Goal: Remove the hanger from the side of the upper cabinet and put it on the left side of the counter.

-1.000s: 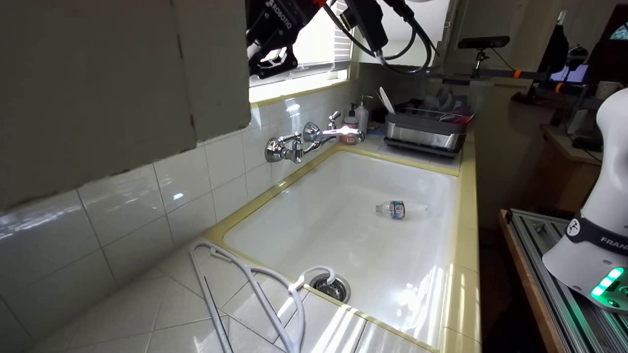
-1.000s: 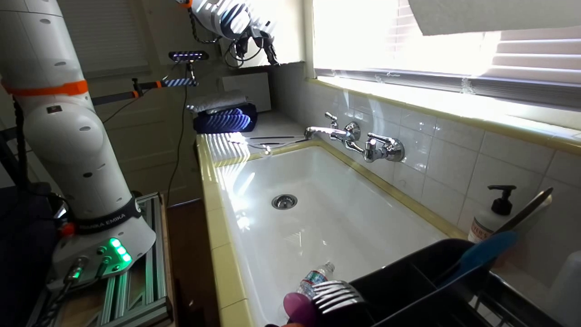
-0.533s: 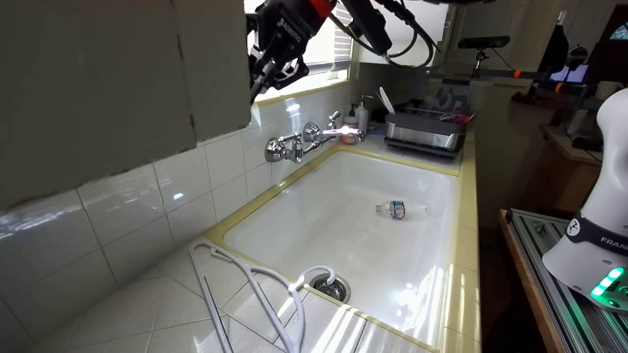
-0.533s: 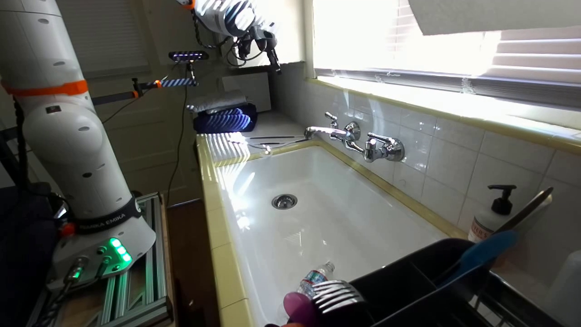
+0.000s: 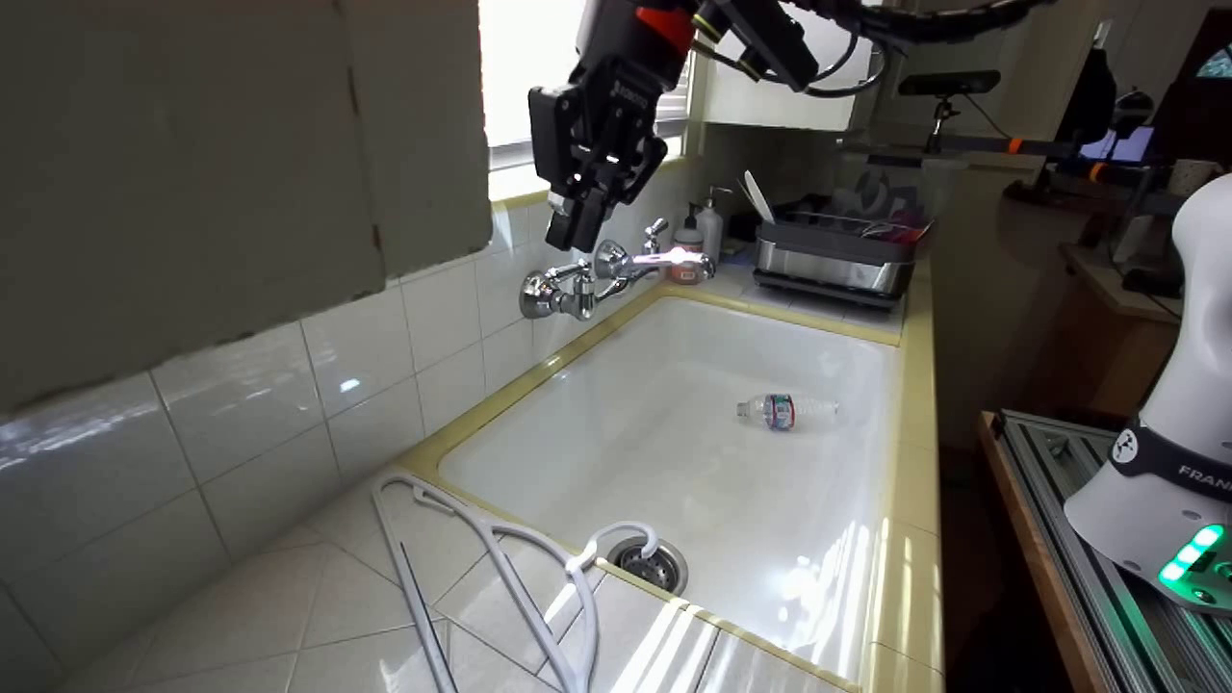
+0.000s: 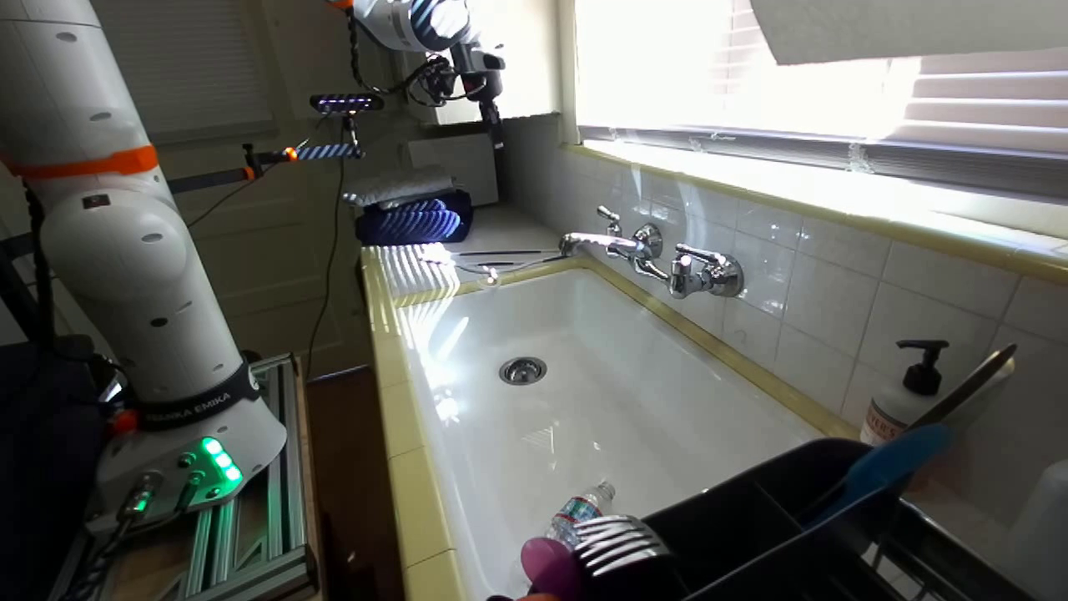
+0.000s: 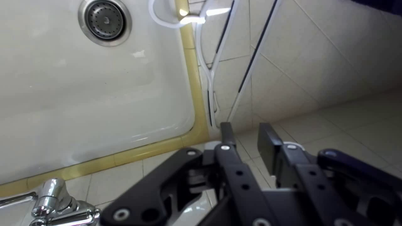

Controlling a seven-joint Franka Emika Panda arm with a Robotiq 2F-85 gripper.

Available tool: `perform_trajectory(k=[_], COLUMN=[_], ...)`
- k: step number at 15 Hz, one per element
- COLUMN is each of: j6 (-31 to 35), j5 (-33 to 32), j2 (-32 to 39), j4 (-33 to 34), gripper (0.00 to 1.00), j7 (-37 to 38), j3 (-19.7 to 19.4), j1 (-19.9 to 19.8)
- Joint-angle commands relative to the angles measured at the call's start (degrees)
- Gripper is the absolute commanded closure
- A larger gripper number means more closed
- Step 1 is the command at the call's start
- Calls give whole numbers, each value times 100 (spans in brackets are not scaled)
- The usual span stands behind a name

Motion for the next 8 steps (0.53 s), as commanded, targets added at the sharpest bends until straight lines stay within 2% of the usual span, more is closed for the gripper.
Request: perform_trajectory(k=[1, 6, 8], j6=[-718, -1309, -1486], j5=[-277, -505, -628], j2=[-182, -364, -447], j4=[-1, -2, -13], gripper=[42, 5, 0], j7=[-250, -535, -615], j3=[9, 24, 32], j1=[-38, -59, -72])
